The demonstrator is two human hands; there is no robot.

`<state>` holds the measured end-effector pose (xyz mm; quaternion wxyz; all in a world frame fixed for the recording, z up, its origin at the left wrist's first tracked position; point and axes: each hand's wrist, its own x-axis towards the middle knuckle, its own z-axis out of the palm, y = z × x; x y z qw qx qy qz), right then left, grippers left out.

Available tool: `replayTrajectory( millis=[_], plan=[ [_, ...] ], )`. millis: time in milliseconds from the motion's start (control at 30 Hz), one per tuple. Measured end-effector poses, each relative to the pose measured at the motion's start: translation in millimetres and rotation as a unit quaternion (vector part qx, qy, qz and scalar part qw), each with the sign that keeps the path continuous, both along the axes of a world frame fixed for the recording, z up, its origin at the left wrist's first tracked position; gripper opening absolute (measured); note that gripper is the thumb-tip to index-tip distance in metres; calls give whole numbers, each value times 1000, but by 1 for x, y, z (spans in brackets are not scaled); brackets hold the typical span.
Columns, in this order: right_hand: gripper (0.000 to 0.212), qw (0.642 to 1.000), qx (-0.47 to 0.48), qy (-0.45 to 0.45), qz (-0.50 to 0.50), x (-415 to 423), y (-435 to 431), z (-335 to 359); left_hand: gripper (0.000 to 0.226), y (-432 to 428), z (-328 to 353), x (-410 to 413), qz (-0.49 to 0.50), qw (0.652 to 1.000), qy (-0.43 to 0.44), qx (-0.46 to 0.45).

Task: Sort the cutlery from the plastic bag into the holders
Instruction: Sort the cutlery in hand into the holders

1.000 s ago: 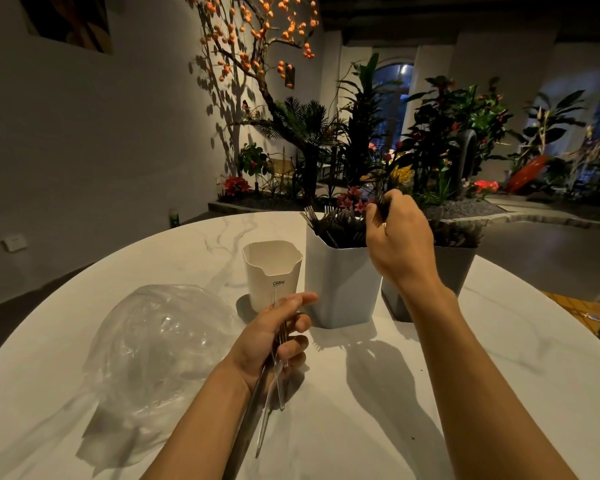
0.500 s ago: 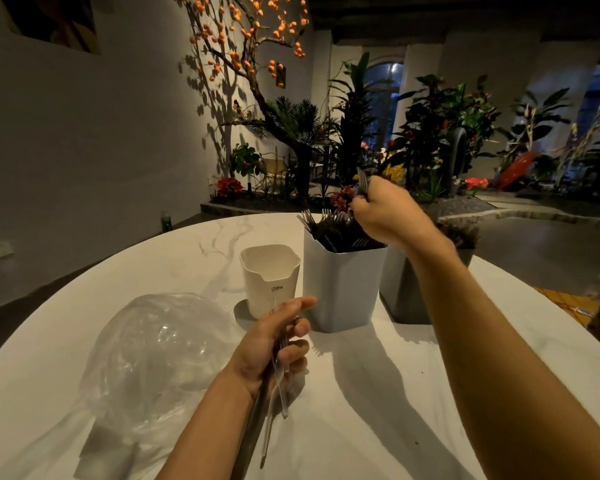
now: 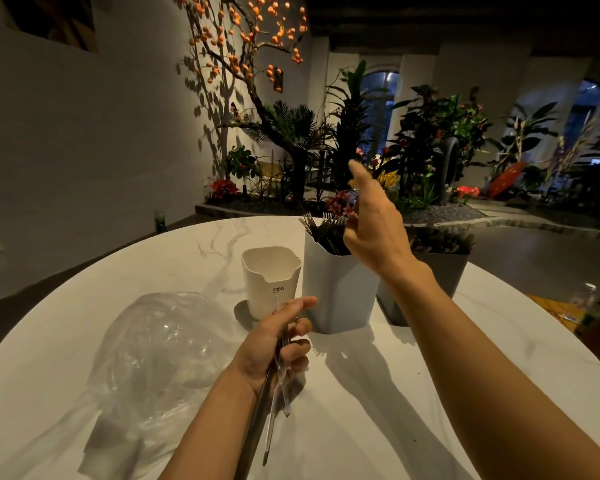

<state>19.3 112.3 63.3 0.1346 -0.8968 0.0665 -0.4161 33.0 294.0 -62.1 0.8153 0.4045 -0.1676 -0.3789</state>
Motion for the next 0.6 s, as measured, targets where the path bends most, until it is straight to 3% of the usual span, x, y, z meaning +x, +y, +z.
replayTrajectory(
  millis=[100, 133, 200, 267, 333, 500, 600],
  plan=[
    [33, 996, -56, 41, -49, 8, -9, -4, 36, 0, -1, 0, 0, 1000, 4, -2],
    [29, 995, -62, 63, -55, 11, -12, -4, 35, 0, -1, 1, 0, 1000, 4, -2],
    [54, 986, -60, 143, -55, 16, -19, -4, 36, -1, -2, 2, 2, 1000, 0, 0],
    [61, 982, -42, 183, -35, 16, -20, -5, 37, -1, -2, 3, 3, 1000, -4, 8],
    [52, 989, -50, 141, -16, 12, -17, -8, 37, -1, -2, 2, 5, 1000, -7, 16],
    [37, 995, -19, -97, 20, -10, 21, -20, 35, -2, -1, 4, 14, 1000, 20, 16],
    [15, 990, 44, -89, 103, -25, 48, -21, 21, -2, -3, 8, 17, 999, 43, -3]
  ],
)
